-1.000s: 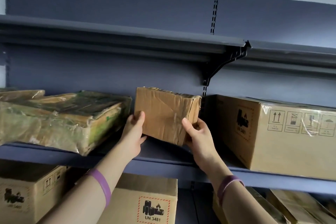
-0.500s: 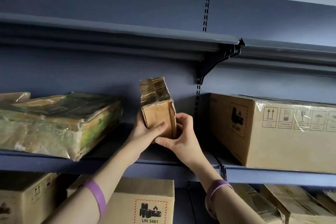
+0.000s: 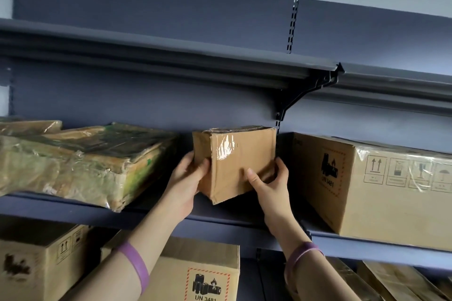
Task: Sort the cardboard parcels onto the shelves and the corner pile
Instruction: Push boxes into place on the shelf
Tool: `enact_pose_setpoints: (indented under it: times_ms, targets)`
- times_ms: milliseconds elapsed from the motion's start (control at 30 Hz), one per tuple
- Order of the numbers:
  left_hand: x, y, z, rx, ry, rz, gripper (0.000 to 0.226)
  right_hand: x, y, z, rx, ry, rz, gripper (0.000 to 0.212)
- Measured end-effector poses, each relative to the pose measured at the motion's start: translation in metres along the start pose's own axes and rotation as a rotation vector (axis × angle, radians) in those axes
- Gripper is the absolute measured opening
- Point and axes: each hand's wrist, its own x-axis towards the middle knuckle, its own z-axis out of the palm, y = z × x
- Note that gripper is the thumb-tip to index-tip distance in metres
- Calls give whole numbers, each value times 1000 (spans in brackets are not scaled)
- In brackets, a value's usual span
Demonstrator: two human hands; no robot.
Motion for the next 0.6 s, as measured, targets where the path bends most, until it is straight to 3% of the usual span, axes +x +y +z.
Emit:
enact_pose_setpoints:
  times_ms: [167, 300, 467, 600]
  targets:
    - [0, 1, 3, 26, 52, -9, 32, 4, 4, -2, 38, 27, 16, 101]
    - [3, 1, 2, 27, 164, 11, 55, 6, 7, -4, 31, 73, 22, 83]
    - [7, -4, 0, 174, 252, 121, 18, 7, 7, -4, 67, 113, -17, 71]
    - [7, -4, 1, 168, 316, 94, 22, 6, 5, -1, 106, 99, -33, 74]
